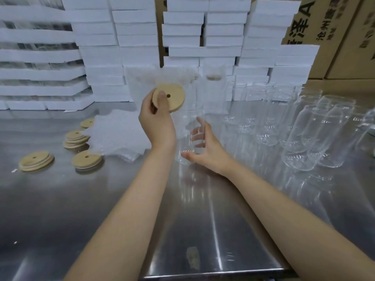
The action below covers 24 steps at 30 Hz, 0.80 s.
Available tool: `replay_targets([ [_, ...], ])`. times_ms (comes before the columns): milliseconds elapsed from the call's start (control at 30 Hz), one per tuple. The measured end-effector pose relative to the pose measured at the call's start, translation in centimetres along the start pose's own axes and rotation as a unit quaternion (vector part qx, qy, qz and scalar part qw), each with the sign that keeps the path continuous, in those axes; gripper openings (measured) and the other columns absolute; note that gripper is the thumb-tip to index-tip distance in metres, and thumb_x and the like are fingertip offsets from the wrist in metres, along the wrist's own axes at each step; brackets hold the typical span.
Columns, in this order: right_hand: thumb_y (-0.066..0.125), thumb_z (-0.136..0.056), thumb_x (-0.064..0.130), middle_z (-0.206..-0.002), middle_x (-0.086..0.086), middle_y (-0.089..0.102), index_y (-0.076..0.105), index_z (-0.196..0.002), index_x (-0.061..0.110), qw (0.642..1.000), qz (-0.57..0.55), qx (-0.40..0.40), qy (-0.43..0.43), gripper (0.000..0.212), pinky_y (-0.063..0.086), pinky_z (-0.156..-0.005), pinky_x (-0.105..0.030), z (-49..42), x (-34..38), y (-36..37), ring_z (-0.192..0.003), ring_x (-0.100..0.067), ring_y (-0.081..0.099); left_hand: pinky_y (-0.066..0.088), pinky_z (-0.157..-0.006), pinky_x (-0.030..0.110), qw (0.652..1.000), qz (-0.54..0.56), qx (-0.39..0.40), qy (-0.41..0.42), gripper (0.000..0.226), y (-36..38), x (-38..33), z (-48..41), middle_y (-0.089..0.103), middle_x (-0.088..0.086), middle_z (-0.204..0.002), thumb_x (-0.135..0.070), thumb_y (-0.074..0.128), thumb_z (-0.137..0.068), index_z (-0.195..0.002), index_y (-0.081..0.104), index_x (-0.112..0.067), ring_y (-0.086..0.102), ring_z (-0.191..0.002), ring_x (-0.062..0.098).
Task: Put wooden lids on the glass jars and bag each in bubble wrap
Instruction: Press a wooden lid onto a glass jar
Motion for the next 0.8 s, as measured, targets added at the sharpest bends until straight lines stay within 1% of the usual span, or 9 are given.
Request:
replay_targets([
  [33, 0.081, -0.073, 0.040, -0.119, 0.022, 0.041, 0.009, -0.153, 0.033, 1.000, 0.002, 0.002, -0.004, 0.108, 0.040, -0.086, -0.002, 0.0, 0.0, 0.1, -0.106, 0.012, 0.048, 0.051, -0.085, 0.026, 1.000, 0.003, 0.007, -0.017, 0.021, 0.0, 0.4, -0.1, 0.068, -0.006, -0.097, -0.019, 0.057, -0.093, -0.109, 0.068, -0.010, 0.061, -0.089, 0.005],
  [133, 0.081, -0.071, 0.040, -0.119, 0.021, 0.040, 0.010, -0.152, 0.035, 0.999, 0.021, -0.002, -0.029, 0.108, 0.039, -0.087, -0.004, -0.1, 0.5, 0.3, -0.106, 0.007, 0.049, 0.046, -0.070, 0.017, 0.998, 0.020, 0.026, -0.054, 0.010, -0.5, 1.2, -0.6, 0.063, -0.018, -0.072, -0.021, 0.061, -0.089, -0.089, 0.070, -0.020, 0.054, -0.068, -0.002],
  [200, 0.080, -0.068, 0.044, -0.119, 0.021, 0.040, 0.009, -0.150, 0.041, 0.998, 0.038, -0.005, -0.051, 0.108, 0.039, -0.088, -0.005, -0.1, 1.0, 0.6, -0.108, 0.004, 0.049, 0.040, -0.065, 0.016, 0.995, 0.035, 0.039, -0.081, 0.016, -0.6, 1.5, -1.0, 0.055, -0.019, -0.058, -0.020, 0.061, -0.086, -0.072, 0.066, -0.024, 0.048, -0.059, 0.000],
  [267, 0.078, -0.066, 0.050, -0.120, 0.024, 0.038, 0.008, -0.148, 0.046, 0.997, 0.048, -0.008, -0.066, 0.108, 0.038, -0.089, -0.006, 0.0, 1.4, 0.9, -0.109, 0.000, 0.049, 0.038, -0.059, 0.013, 0.994, 0.034, 0.055, -0.092, 0.019, -0.5, 1.5, -1.2, 0.053, -0.019, -0.056, -0.017, 0.060, -0.085, -0.068, 0.062, -0.024, 0.048, -0.056, -0.001],
  [367, 0.076, -0.066, 0.054, -0.122, 0.029, 0.036, 0.005, -0.148, 0.050, 0.995, 0.061, -0.008, -0.078, 0.109, 0.037, -0.088, -0.003, 0.2, 1.7, 1.0, -0.111, 0.001, 0.048, 0.040, -0.057, 0.005, 0.993, 0.011, 0.090, -0.072, 0.014, 0.0, 0.9, -0.8, 0.062, -0.020, -0.073, -0.016, 0.057, -0.086, -0.080, 0.065, -0.026, 0.055, -0.064, -0.007],
  [500, 0.077, -0.066, 0.053, -0.121, 0.024, 0.038, 0.007, -0.149, 0.046, 0.997, 0.045, 0.000, -0.057, 0.109, 0.040, -0.088, -0.008, 0.2, 1.4, 1.1, -0.110, 0.002, 0.049, 0.044, -0.080, 0.010, 0.991, -0.012, 0.135, -0.017, 0.022, 0.6, 0.5, -0.2, 0.060, -0.009, -0.116, -0.017, 0.053, -0.092, -0.107, 0.061, -0.030, 0.057, -0.102, 0.001],
  [633, 0.079, -0.069, 0.047, -0.121, 0.018, 0.044, 0.007, -0.152, 0.034, 0.999, 0.024, 0.013, -0.029, 0.111, 0.046, -0.089, -0.018, 0.1, 0.9, 1.2, -0.109, 0.001, 0.051, 0.041, -0.094, 0.019, 0.955, -0.138, 0.201, 0.167, 0.018, 1.6, -0.1, 1.3, 0.051, -0.008, -0.119, -0.027, 0.051, -0.098, -0.112, 0.059, -0.021, 0.051, -0.114, 0.009],
  [700, 0.080, -0.070, 0.044, -0.122, 0.013, 0.045, 0.009, -0.153, 0.030, 0.999, 0.019, 0.015, -0.021, 0.109, 0.049, -0.089, -0.023, 0.1, 0.7, 1.2, -0.110, -0.001, 0.052, 0.041, -0.096, 0.023, 0.942, -0.184, 0.217, 0.180, 0.030, 2.0, 0.6, 1.8, 0.049, -0.009, -0.119, -0.035, 0.057, -0.093, -0.118, 0.055, -0.019, 0.050, -0.114, 0.012],
  [800, 0.081, -0.072, 0.042, -0.123, 0.012, 0.045, 0.015, -0.149, 0.030, 1.000, 0.024, 0.004, -0.016, 0.101, 0.051, -0.086, -0.022, 0.0, 0.7, 1.1, -0.109, 0.000, 0.053, 0.039, -0.086, 0.008, 0.929, -0.220, 0.215, 0.208, 0.039, 2.0, 0.9, 1.9, 0.046, -0.010, -0.117, -0.041, 0.068, -0.083, -0.113, 0.054, -0.021, 0.051, -0.110, 0.010],
])
Point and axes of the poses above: each hand's wrist, its own z-axis away from the middle knuckle, its own y-axis out of the palm, x = y × z, the point moved 6 cm from there along -z, towards the middle knuckle
